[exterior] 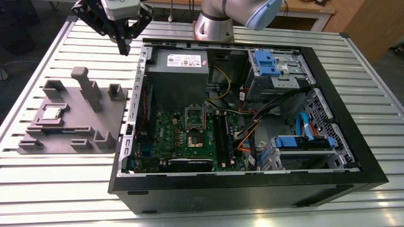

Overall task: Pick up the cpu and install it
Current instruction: 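Reach for the cpu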

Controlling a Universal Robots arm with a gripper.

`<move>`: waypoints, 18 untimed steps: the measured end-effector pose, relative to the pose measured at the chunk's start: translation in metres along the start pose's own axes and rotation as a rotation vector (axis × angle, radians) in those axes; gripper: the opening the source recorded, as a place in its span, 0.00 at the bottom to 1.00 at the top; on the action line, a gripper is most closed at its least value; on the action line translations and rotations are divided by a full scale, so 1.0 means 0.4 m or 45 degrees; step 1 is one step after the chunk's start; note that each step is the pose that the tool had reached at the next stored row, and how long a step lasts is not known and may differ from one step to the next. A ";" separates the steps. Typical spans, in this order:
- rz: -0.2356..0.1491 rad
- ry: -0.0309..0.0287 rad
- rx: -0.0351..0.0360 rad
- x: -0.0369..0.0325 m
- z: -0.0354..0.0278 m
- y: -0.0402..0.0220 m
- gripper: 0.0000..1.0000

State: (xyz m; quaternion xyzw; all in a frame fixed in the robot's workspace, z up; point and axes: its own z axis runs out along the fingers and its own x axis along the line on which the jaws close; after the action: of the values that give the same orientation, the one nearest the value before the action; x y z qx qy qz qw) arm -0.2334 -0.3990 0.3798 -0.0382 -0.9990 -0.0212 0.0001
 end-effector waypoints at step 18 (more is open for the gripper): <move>0.000 0.0017 0.0001 0.043 0.004 -0.003 0.10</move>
State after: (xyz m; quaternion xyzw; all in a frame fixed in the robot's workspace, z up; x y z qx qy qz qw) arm -0.2504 -0.3989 0.3784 -0.0382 -0.9990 -0.0212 0.0008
